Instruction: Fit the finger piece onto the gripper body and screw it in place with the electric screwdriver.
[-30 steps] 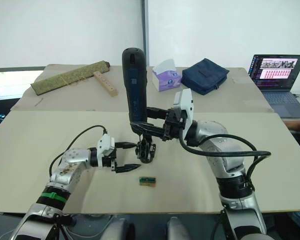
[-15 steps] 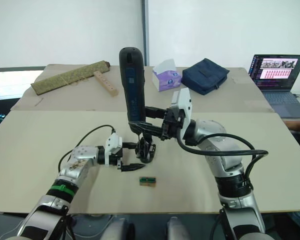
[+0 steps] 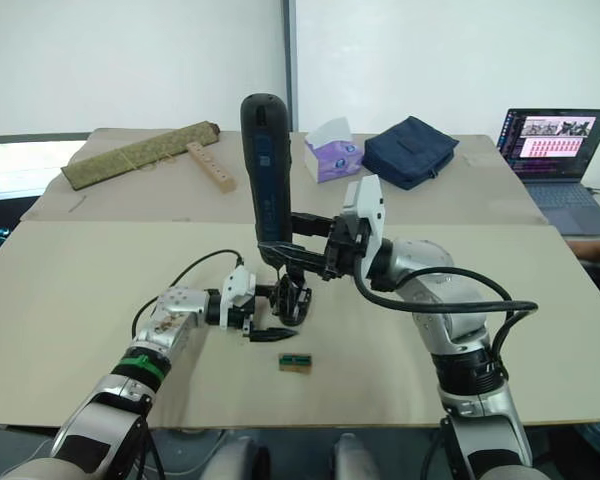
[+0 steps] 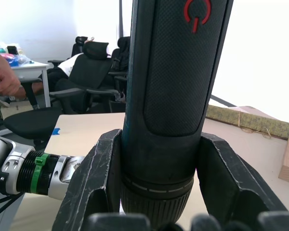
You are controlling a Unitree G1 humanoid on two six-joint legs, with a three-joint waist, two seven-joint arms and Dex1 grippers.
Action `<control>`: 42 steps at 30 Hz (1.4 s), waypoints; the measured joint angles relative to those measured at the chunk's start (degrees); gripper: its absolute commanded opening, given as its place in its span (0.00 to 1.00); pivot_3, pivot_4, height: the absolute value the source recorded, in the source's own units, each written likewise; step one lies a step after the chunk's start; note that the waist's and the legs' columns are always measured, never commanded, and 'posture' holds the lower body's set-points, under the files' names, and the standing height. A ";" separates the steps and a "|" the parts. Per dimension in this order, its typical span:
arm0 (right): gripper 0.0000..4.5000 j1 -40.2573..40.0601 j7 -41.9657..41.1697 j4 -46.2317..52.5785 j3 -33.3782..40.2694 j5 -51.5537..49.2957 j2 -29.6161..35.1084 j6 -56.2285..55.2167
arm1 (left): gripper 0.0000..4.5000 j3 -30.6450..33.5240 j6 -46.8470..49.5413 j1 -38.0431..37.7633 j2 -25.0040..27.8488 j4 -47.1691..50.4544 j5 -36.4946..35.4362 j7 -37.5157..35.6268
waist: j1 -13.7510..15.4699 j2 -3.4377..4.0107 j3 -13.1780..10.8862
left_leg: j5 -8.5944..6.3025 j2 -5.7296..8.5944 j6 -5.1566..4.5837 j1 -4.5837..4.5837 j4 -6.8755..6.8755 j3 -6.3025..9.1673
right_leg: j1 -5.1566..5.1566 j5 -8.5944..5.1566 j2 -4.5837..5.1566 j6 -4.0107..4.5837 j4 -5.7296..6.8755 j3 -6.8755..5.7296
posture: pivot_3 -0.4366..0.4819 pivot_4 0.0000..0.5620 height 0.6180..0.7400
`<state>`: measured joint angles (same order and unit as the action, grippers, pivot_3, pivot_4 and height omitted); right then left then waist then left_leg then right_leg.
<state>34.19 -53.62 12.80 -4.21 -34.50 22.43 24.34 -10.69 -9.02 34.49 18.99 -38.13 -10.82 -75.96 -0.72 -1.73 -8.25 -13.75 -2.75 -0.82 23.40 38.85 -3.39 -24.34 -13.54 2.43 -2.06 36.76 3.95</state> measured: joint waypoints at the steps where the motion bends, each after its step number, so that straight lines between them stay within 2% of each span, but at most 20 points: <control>1: 0.41 -0.01 0.05 0.04 0.00 0.00 0.05 0.00 | 1.00 0.03 -0.38 0.13 0.00 -0.30 0.03 -0.14 | 0.01 0.00 0.00 | 0.00 0.00 0.00 0.01 0.01 0.00 | 0.00 0.00 0.00 0.00 0.00 0.00 | 0.48 0.27 1.00; 3: 0.41 -0.03 0.13 0.11 0.00 0.00 0.08 0.00 | 1.00 0.03 -0.81 0.56 0.00 -0.99 0.25 -0.37 | 0.01 0.00 0.00 | 0.00 0.01 0.00 0.01 0.01 0.01 | 0.00 0.00 0.00 -0.01 -0.01 0.00 | 0.48 0.27 1.00; 4: 0.41 -0.03 0.16 0.11 0.00 0.00 0.09 0.00 | 0.88 0.04 -0.91 0.68 0.01 -1.16 0.37 -0.53 | 0.00 0.00 0.00 | 0.00 0.01 0.00 0.01 0.01 0.00 | 0.00 0.00 0.00 -0.01 -0.01 0.00 | 0.48 0.27 1.00; 8: 0.41 -0.05 0.18 0.22 0.02 -0.13 0.10 0.00 | 0.51 0.57 -1.13 1.33 -0.03 -2.35 0.62 -0.11 | -0.03 0.00 0.00 | 0.00 0.00 0.00 0.00 0.00 0.01 | 0.00 0.00 0.00 -0.01 0.00 -0.01 | 0.48 0.27 1.00; 17: 0.41 -0.12 0.15 0.24 -0.03 -0.17 0.30 0.01 | 0.51 0.75 -2.93 1.21 -0.46 -2.71 1.48 0.16 | 0.04 0.00 0.00 | 0.00 0.01 0.00 0.01 0.00 0.02 | 0.00 0.00 0.00 -0.01 -0.01 -0.01 | 0.48 0.27 1.00; 30: 0.41 -0.29 -0.01 1.49 -1.08 -0.07 1.44 0.51 | 0.51 0.43 -2.04 -4.26 -0.29 5.65 2.99 5.62 | 0.03 0.00 0.00 | 0.00 0.00 0.00 -0.04 0.00 0.02 | 0.04 0.00 0.01 -0.01 0.00 -0.01 | 0.48 0.27 1.00; 42: 0.41 -0.73 1.82 4.93 -1.33 -0.57 3.13 4.90 | 0.51 -0.07 -0.67 -5.73 -0.42 8.23 3.47 7.91 | 0.29 0.00 0.04 | 0.00 0.01 0.00 -0.12 0.00 0.02 | 0.14 0.00 0.03 -0.01 -0.02 -0.01 | 0.48 0.27 1.00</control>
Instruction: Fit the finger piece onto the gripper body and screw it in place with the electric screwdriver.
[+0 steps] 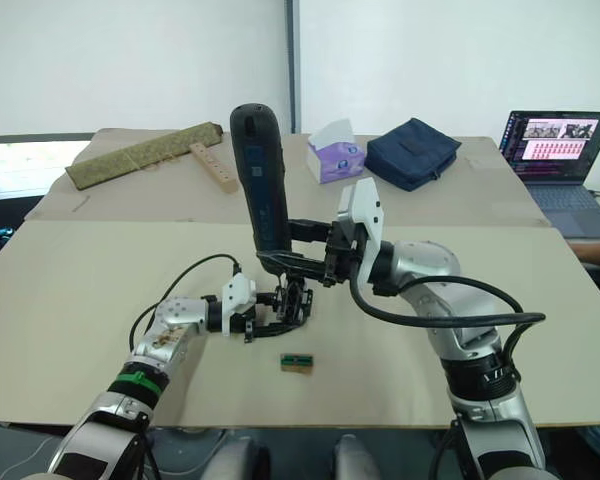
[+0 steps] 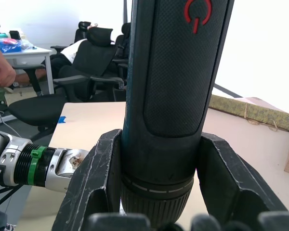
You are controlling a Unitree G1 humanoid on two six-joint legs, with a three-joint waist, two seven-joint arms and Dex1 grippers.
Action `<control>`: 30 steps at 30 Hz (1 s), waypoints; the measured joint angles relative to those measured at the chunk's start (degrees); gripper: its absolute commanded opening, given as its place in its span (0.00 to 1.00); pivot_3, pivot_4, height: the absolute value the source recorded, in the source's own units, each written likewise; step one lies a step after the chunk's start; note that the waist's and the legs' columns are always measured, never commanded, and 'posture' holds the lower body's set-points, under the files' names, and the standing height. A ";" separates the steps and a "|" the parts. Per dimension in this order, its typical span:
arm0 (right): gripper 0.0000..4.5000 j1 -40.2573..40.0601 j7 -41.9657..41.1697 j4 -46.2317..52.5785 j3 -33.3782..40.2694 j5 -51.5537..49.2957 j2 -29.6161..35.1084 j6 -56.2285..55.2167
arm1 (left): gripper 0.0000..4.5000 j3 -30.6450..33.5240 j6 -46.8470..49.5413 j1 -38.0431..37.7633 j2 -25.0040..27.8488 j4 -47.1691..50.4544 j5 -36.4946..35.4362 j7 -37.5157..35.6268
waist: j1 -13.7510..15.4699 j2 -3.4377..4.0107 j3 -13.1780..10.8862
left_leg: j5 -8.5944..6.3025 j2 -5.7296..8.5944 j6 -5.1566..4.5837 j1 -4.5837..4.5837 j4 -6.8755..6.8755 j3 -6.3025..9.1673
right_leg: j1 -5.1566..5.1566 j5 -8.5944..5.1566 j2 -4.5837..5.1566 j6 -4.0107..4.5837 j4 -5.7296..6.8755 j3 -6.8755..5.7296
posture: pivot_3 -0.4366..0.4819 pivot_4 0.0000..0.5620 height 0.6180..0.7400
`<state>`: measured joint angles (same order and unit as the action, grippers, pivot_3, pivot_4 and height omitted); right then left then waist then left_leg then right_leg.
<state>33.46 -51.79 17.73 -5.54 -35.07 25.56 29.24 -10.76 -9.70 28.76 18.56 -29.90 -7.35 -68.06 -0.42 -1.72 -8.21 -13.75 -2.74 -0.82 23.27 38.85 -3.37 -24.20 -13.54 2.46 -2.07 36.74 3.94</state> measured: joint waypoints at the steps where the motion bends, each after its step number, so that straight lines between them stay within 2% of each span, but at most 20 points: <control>1: 0.41 -0.05 0.10 0.05 0.00 0.00 0.00 0.00 | 0.51 -0.01 0.01 -0.04 0.00 0.05 0.00 0.06 | 0.01 0.00 0.00 | 0.00 0.00 0.00 0.00 0.00 0.00 | 0.00 0.00 0.00 0.00 0.00 0.00 | 0.48 0.27 1.00; 30: 0.41 -2.67 1.80 -0.44 -2.61 2.03 -0.17 -3.60 | 0.51 -0.58 1.68 -0.34 -0.02 0.15 0.11 1.09 | 0.11 0.00 0.76 | -0.01 -0.01 -0.01 -0.14 -0.04 -0.01 | 0.12 -0.01 0.00 0.00 -0.05 0.00 | 0.48 0.27 1.00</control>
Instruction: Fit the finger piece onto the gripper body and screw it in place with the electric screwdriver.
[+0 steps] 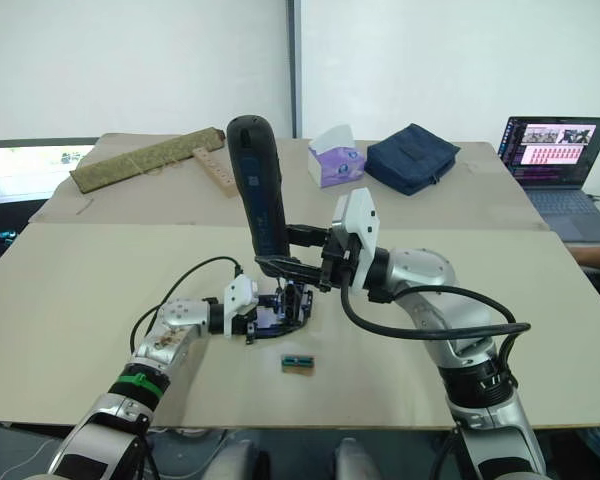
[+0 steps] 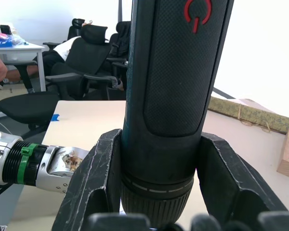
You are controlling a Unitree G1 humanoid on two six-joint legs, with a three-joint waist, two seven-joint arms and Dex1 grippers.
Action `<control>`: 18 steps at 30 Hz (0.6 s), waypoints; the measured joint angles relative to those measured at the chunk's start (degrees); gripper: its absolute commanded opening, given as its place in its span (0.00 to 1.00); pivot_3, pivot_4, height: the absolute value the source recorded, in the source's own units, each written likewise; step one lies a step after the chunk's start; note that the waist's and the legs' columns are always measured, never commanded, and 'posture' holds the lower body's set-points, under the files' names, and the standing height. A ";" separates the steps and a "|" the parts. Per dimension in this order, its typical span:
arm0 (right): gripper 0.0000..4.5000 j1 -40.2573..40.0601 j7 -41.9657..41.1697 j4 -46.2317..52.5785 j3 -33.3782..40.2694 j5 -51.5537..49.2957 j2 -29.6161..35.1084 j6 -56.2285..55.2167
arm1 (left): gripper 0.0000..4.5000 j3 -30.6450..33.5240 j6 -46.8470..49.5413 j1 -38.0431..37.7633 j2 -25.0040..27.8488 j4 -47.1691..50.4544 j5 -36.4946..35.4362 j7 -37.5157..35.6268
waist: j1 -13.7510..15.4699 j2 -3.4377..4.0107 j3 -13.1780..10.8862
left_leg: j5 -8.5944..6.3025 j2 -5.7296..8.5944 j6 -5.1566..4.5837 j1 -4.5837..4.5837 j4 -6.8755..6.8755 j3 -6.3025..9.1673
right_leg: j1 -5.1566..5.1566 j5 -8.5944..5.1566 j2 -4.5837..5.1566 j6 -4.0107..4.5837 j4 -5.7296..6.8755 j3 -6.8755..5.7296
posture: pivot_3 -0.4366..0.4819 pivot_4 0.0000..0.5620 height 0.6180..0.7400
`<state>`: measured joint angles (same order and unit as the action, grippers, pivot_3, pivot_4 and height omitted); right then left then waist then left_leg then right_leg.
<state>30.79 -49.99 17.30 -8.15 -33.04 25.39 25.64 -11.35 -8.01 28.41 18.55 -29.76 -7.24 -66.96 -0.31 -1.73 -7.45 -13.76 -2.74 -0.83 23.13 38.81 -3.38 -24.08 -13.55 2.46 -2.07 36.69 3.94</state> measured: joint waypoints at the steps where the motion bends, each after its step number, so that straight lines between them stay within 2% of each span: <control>1: 0.41 -0.02 -0.06 -0.01 -0.04 0.09 0.00 -0.17 | 0.51 0.01 0.18 0.00 0.00 0.00 -0.02 -0.02 | -0.01 -0.01 0.02 | 0.00 0.00 0.00 0.00 0.00 0.00 | 0.00 0.00 0.00 0.00 0.00 0.00 | 0.48 0.27 1.00; 18: 0.41 2.70 -4.01 -3.41 1.58 -1.04 -1.33 -1.81 | 0.51 -0.10 2.87 0.33 0.05 0.90 -0.07 0.00 | 0.07 -0.05 0.01 | 0.00 0.00 0.00 0.14 0.00 0.00 | -0.12 0.00 0.00 0.01 -0.01 0.00 | 0.48 0.27 1.00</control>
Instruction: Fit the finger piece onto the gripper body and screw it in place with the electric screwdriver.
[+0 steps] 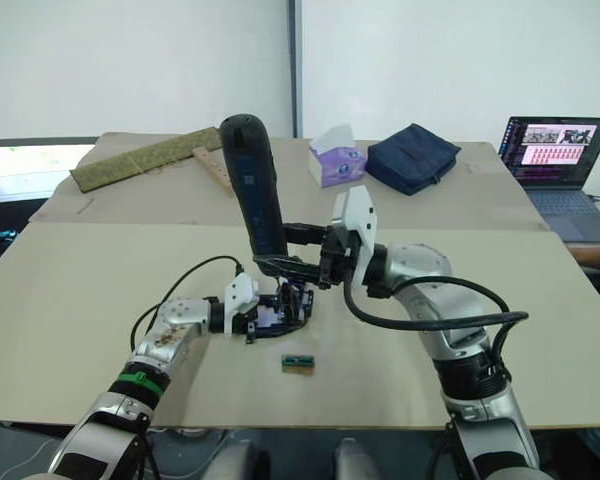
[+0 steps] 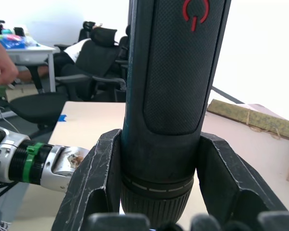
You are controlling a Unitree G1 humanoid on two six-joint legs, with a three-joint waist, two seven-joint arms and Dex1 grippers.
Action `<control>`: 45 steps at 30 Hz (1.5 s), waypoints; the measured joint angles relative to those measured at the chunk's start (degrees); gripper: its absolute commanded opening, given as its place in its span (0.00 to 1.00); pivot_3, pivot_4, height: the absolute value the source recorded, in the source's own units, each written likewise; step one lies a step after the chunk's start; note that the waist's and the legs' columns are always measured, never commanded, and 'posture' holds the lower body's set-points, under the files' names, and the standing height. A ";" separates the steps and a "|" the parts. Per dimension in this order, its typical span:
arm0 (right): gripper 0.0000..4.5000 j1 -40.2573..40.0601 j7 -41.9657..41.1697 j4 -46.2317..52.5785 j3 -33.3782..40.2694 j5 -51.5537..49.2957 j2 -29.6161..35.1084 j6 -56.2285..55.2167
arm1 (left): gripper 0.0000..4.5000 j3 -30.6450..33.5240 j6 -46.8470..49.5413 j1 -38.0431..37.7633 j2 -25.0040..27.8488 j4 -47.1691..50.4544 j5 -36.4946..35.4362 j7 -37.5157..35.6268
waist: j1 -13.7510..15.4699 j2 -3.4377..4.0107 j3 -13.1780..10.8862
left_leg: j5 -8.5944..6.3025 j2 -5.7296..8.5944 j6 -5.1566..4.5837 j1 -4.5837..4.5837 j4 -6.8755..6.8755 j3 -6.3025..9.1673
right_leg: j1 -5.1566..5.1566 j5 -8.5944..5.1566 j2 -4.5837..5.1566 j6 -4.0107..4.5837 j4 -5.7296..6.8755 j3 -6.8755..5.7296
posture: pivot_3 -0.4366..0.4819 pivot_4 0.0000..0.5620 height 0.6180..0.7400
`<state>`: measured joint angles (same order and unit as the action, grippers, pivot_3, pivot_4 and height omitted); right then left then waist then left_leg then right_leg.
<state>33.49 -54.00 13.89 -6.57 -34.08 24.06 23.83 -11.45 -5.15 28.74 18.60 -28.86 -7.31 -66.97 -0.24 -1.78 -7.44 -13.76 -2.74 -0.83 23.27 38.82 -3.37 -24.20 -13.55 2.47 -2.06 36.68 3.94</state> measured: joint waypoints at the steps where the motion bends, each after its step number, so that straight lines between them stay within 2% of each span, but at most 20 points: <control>1: 0.41 0.00 -0.40 -0.38 0.52 -0.26 -0.01 0.00 | 0.51 -0.01 0.41 0.00 0.03 0.30 0.00 0.00 | 0.02 0.00 -0.01 | 0.00 0.00 0.00 0.03 0.00 0.00 | -0.02 0.00 0.00 0.00 0.00 0.00 | 0.48 0.27 1.00; 13: 0.41 2.14 -4.86 -1.56 5.08 -3.18 -0.48 -1.50 | 0.51 -0.78 1.31 0.21 0.40 0.64 0.25 0.49 | 0.19 0.04 -0.14 | 0.00 0.01 0.00 -0.02 0.00 0.00 | 0.01 0.00 0.00 -0.01 0.00 0.00 | 0.48 0.27 1.00; 22: 0.41 2.76 -6.13 -1.75 5.49 -3.30 -0.39 -1.70 | 0.51 -0.93 0.41 0.33 0.40 0.05 0.24 0.60 | 0.22 0.04 -0.14 | 0.00 0.00 0.00 -0.02 0.00 0.00 | 0.01 0.01 0.00 0.00 0.00 0.00 | 0.48 0.27 1.00; 24: 0.41 2.97 -6.25 -1.75 5.71 -3.42 -0.37 -1.69 | 0.74 -0.94 0.83 0.48 0.41 0.04 0.24 0.48 | 0.22 0.04 -0.14 | 0.00 0.00 0.00 -0.02 0.00 0.00 | 0.01 0.01 0.00 0.00 0.00 0.00 | 0.48 0.27 1.00; 27: 0.41 4.35 -6.20 -1.64 6.59 -5.09 -0.31 -1.62 | 0.99 -1.56 1.61 0.85 0.65 -0.31 0.94 0.88 | 0.17 0.09 -0.15 | 0.00 0.00 0.00 -0.06 -0.01 -0.01 | 0.02 0.00 0.00 0.00 0.02 0.01 | 0.48 0.27 1.00; 35: 0.41 6.60 -3.05 5.66 11.29 -13.03 4.31 3.90 | 0.99 -0.64 -0.48 -1.67 3.07 1.65 0.16 0.37 | -0.83 0.15 -0.17 | 0.00 -0.09 0.00 -0.10 -0.17 0.01 | -0.04 -0.02 -0.02 0.07 0.04 0.02 | 0.48 0.27 1.00; 37: 0.41 3.44 -2.78 8.08 14.29 -14.63 8.81 5.55 | 0.99 0.63 -0.45 -4.34 5.64 4.16 -1.74 -0.86 | -1.20 0.07 -0.19 | 0.00 -0.14 0.00 -0.13 -0.35 0.02 | -0.06 -0.05 -0.02 0.13 -0.02 0.01 | 0.48 0.27 1.00; 40: 0.41 -5.65 -3.02 9.14 21.17 -14.45 14.75 6.31 | 0.99 5.33 0.77 -9.68 12.17 7.92 -6.28 -3.98 | -2.10 0.04 -0.20 | 0.00 -0.16 0.00 -0.34 -0.76 0.09 | -0.08 -0.15 0.03 0.29 -0.03 0.05 | 0.48 0.27 1.00; 45: 0.41 -22.64 -6.66 9.06 29.30 -10.86 16.81 1.10 | 0.99 12.58 0.13 -17.33 19.68 9.46 -11.77 -9.37 | -2.28 0.38 -0.45 | 0.00 -0.15 0.00 -0.43 -0.98 0.07 | -0.16 -0.29 -0.03 0.36 0.06 0.04 | 0.48 0.27 1.00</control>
<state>10.84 -60.66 22.95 22.73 -44.93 40.87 24.94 1.13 -5.01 11.41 38.28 -19.40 -19.08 -76.34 -2.52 -1.40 -7.89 -13.76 -2.89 -0.83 22.84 37.83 -3.31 -24.36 -13.83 2.44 -1.70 36.75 3.98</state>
